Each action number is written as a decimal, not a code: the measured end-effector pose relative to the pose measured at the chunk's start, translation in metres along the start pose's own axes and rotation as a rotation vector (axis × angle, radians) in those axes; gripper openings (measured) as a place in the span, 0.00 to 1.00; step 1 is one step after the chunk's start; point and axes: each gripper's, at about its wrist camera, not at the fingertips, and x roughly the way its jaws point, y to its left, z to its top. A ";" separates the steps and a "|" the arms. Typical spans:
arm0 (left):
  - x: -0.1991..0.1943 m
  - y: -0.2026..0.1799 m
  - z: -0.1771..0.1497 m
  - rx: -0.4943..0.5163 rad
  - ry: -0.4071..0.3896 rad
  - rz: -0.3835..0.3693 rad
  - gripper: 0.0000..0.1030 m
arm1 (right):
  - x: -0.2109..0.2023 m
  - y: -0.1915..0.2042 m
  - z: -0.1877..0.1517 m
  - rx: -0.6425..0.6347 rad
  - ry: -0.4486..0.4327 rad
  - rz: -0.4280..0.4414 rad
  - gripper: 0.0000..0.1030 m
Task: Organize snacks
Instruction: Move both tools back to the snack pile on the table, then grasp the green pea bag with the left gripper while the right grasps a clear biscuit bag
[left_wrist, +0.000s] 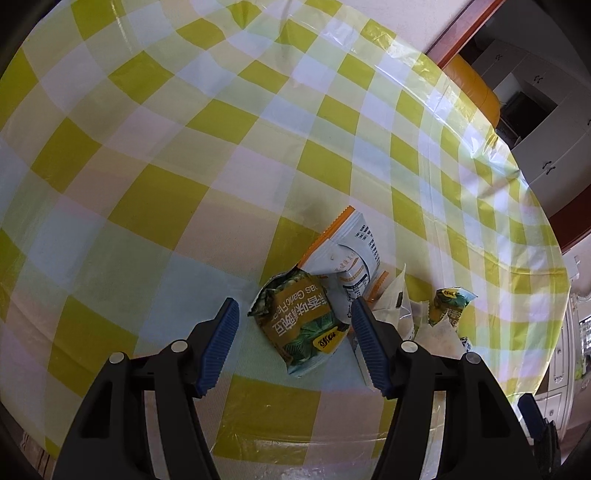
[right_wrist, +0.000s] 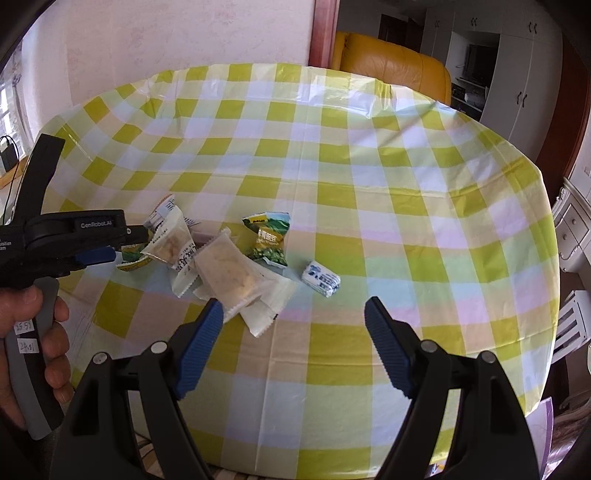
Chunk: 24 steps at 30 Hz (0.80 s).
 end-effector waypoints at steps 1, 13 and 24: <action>0.001 -0.003 0.000 0.022 -0.007 0.015 0.59 | 0.003 0.003 0.002 -0.010 0.000 0.005 0.76; 0.001 -0.011 -0.013 0.176 -0.062 0.110 0.42 | 0.051 0.038 0.024 -0.147 0.059 0.002 0.79; -0.008 0.009 -0.014 0.080 -0.093 0.084 0.41 | 0.069 0.050 0.023 -0.189 0.109 0.021 0.61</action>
